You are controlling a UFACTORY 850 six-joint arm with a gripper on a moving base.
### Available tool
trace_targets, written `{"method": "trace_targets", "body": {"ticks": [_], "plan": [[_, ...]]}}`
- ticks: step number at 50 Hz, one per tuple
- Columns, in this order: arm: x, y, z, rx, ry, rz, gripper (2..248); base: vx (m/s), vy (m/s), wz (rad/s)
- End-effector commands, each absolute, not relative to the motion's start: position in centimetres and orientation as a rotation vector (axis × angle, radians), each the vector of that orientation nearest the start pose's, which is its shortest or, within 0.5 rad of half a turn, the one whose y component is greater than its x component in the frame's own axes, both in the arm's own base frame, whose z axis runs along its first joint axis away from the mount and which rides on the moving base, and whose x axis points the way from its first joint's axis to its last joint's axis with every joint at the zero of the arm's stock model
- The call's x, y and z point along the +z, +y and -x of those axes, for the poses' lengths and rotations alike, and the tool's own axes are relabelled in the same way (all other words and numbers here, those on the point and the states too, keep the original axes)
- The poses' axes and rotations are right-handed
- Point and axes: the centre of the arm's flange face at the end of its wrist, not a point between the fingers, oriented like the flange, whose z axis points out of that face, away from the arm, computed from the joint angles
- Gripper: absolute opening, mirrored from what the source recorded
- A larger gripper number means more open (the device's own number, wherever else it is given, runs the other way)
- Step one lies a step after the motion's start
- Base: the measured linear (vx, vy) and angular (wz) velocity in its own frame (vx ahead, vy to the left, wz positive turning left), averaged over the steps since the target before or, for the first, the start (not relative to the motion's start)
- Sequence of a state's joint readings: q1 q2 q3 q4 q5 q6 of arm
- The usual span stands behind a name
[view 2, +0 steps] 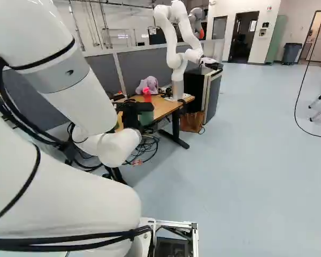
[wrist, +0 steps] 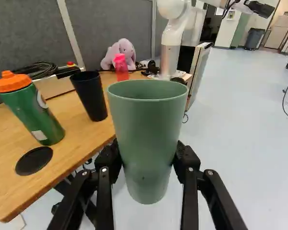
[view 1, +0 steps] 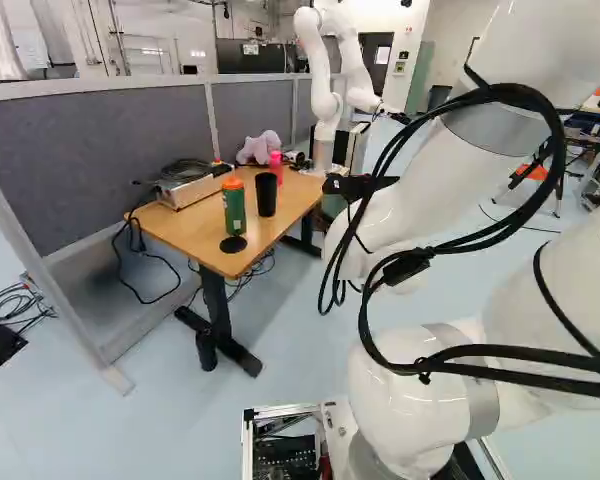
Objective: Place the green cup on the table
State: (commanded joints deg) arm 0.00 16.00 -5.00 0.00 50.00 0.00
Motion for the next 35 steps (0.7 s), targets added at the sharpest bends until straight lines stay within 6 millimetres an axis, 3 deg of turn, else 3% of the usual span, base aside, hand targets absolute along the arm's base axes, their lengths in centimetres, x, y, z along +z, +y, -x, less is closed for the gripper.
{"method": "trace_targets", "body": {"ticks": [16,35], "plan": [[36.56,0.00,-27.03,-1.824,0.000,2.558,124,0.199,-0.101,0.000],[36.56,0.00,-27.03,-1.824,0.000,2.558,124,0.201,-0.002,-0.021]]}}
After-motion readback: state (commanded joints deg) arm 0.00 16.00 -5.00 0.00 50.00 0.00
